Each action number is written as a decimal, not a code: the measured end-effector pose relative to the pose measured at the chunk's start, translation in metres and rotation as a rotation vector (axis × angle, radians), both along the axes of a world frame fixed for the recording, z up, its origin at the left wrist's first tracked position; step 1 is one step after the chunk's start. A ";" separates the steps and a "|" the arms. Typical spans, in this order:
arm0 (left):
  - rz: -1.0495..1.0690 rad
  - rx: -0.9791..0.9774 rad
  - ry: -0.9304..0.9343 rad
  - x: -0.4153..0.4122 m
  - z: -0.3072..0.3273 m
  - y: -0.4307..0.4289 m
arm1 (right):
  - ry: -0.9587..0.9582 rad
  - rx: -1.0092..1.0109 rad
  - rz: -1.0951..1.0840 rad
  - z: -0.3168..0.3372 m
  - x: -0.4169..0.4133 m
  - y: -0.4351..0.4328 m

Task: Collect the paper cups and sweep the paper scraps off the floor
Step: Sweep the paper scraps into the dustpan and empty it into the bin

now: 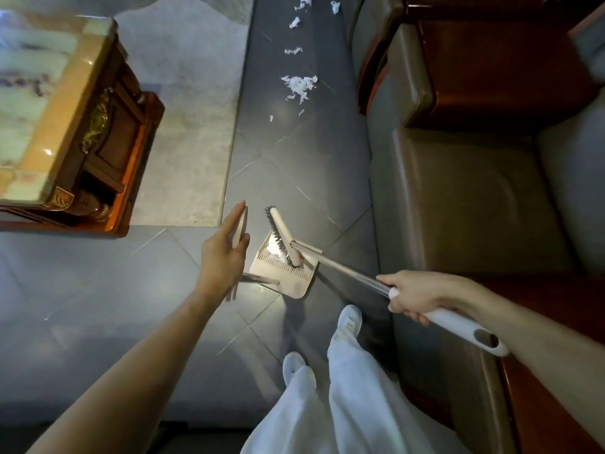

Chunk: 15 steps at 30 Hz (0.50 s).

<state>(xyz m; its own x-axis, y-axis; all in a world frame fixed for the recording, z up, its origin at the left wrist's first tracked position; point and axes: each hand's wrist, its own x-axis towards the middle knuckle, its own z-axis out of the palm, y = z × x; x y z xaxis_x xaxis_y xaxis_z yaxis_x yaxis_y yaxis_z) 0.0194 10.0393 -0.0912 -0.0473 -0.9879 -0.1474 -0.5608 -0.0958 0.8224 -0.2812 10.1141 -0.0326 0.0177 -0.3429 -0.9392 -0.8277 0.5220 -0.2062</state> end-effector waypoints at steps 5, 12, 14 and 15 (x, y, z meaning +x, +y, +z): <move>-0.004 -0.099 0.021 -0.022 0.022 -0.065 | -0.012 -0.070 -0.082 0.016 -0.029 -0.074; 0.008 -0.147 -0.027 -0.079 0.033 -0.216 | -0.011 -0.171 -0.048 0.021 -0.089 -0.239; 0.030 -0.121 -0.041 -0.092 0.039 -0.259 | -0.024 -0.197 -0.056 0.027 -0.103 -0.289; 0.042 -0.117 -0.054 -0.098 0.043 -0.280 | -0.030 -0.208 -0.067 0.029 -0.110 -0.313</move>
